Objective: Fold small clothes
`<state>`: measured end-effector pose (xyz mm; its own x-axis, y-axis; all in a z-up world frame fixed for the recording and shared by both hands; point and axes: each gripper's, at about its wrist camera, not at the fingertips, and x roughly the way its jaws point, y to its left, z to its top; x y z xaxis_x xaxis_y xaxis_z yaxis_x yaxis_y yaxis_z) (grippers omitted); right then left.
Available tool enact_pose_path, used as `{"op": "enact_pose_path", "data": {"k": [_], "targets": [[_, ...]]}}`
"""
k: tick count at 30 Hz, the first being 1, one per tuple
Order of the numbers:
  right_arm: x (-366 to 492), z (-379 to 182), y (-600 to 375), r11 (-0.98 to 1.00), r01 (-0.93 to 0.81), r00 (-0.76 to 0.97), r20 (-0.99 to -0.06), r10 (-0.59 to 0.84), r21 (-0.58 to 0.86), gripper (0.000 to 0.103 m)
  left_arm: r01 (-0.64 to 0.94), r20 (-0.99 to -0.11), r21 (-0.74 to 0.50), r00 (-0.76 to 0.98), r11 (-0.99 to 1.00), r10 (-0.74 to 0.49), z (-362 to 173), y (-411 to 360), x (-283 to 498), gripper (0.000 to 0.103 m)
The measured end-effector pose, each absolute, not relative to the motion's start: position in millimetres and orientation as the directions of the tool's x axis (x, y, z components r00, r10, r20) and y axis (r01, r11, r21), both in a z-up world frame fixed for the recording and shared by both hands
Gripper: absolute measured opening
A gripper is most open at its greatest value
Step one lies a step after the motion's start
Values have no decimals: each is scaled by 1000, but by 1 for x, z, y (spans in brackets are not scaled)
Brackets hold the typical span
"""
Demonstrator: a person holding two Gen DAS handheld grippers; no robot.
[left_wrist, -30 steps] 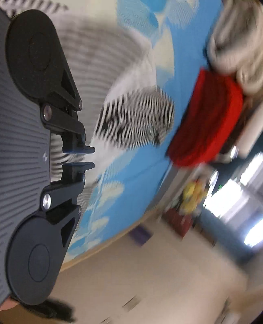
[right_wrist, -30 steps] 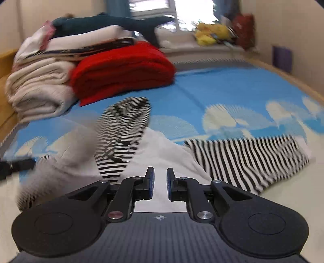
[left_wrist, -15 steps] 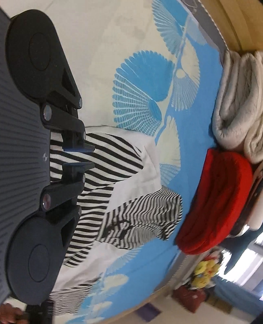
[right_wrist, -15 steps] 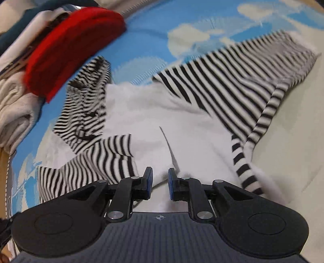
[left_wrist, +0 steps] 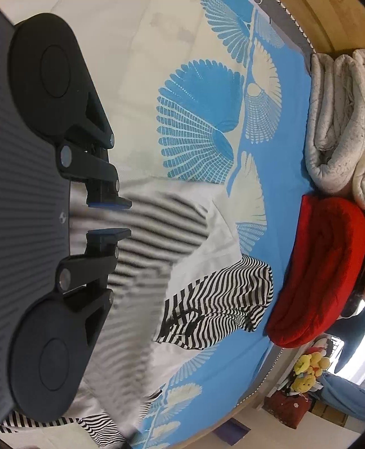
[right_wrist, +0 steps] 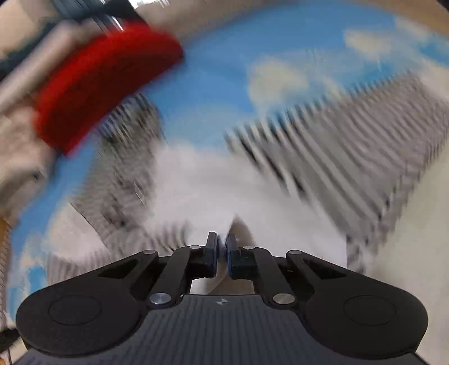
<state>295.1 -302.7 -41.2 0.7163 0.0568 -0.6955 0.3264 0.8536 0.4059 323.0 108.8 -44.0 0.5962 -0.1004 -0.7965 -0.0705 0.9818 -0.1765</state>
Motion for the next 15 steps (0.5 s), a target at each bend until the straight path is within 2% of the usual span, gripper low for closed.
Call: {"op": "enact_pose_path", "data": {"k": [2, 3, 4, 7, 8, 9, 11, 13, 14, 15], "targets": [[284, -12, -302, 889, 262, 813, -582, 7, 376, 6, -60, -801, -179, 589, 982, -110, -48, 107, 323, 15], [281, -4, -302, 908, 262, 831, -555, -40, 328, 6, -55, -807, -181, 579, 982, -116, -51, 105, 323, 15], [282, -6, -305, 910, 298, 814, -575, -85, 288, 7, -51, -814, -182, 568, 982, -122, -55, 104, 323, 15], [299, -46, -319, 886, 410, 627, -772, -103, 215, 12, -38, -834, -180, 536, 983, -132, -67, 97, 324, 15], [297, -55, -325, 858, 462, 591, -799, -111, 223, 12, -25, -838, -182, 528, 983, -142, -70, 94, 323, 15], [294, -58, -330, 828, 503, 583, -805, -113, 248, 12, -13, -840, -187, 520, 982, -153, -72, 91, 323, 15], [294, -54, -328, 841, 467, 618, -781, -89, 273, 12, 9, -844, -220, 500, 976, -195, -80, 87, 322, 15], [295, -50, -323, 859, 401, 667, -744, -37, 317, 25, 11, -871, -216, 451, 976, -197, -100, 85, 321, 15], [295, -52, -325, 856, 388, 663, -749, -2, 341, 28, -2, -902, -167, 405, 986, -152, -114, 84, 321, 20], [298, -61, -325, 849, 389, 625, -780, 42, 357, 31, 1, -896, -155, 420, 988, -142, -118, 85, 318, 21]]}}
